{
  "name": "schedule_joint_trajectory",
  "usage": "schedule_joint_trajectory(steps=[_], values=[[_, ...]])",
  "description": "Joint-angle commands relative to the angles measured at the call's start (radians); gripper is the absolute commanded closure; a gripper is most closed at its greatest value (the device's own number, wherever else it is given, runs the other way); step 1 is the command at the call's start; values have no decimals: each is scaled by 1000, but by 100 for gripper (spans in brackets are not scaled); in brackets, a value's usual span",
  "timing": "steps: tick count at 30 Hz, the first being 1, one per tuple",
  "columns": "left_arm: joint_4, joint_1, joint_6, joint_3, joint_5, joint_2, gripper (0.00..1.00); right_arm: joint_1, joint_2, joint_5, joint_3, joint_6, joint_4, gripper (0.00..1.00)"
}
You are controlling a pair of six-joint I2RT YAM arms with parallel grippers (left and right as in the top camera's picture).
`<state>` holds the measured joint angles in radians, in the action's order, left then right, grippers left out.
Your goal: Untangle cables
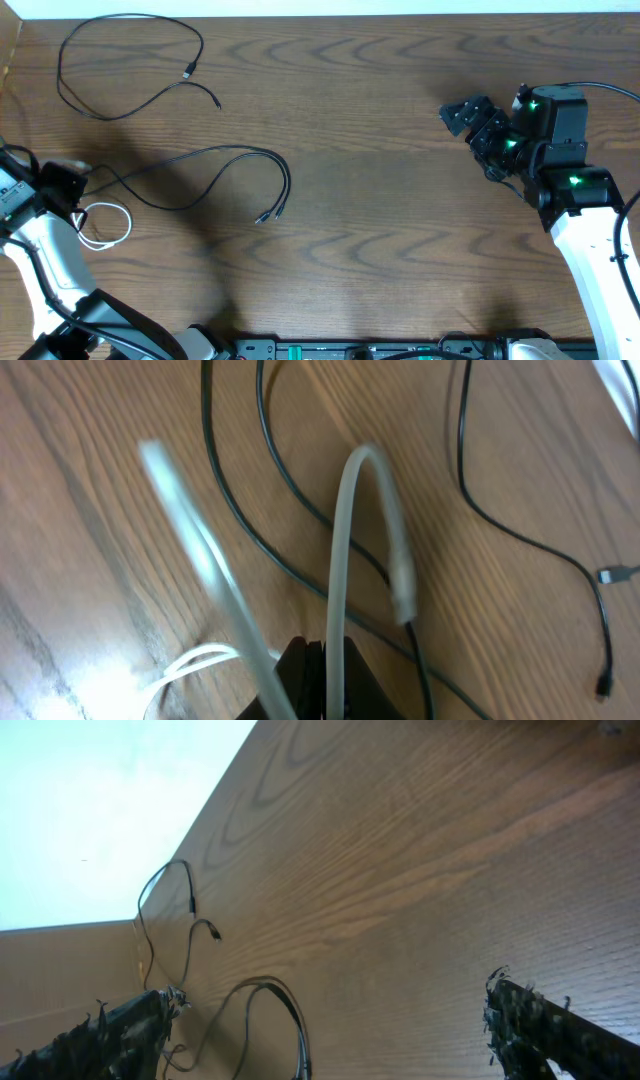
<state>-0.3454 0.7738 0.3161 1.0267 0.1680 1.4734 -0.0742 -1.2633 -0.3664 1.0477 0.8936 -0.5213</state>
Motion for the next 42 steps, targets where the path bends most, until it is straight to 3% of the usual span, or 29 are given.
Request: schedule_joint_trajectory(steps=[1, 13, 17, 24, 31, 36, 37, 42], values=[[-60, 30, -11, 15, 19, 12, 92, 0, 1, 2, 3, -20, 5, 1], [-119, 188, 82, -48, 11, 25, 92, 0, 1, 2, 3, -20, 4, 1], [2, 227, 134, -74, -51, 45, 92, 0, 1, 1, 3, -20, -4, 1], [266, 280, 131, -74, 84, 58, 93, 0, 1, 2, 3, -46, -21, 1], [279, 298, 131, -74, 83, 129, 92, 0, 1, 27, 3, -45, -21, 1], [280, 298, 130, -74, 81, 182, 61, 0, 1, 24, 3, -45, -21, 1], [284, 298, 130, -72, 81, 180, 48, 0, 1, 24, 3, -45, -21, 1], [283, 298, 131, -65, 80, 155, 37, 0, 1, 24, 3, -45, -21, 1]])
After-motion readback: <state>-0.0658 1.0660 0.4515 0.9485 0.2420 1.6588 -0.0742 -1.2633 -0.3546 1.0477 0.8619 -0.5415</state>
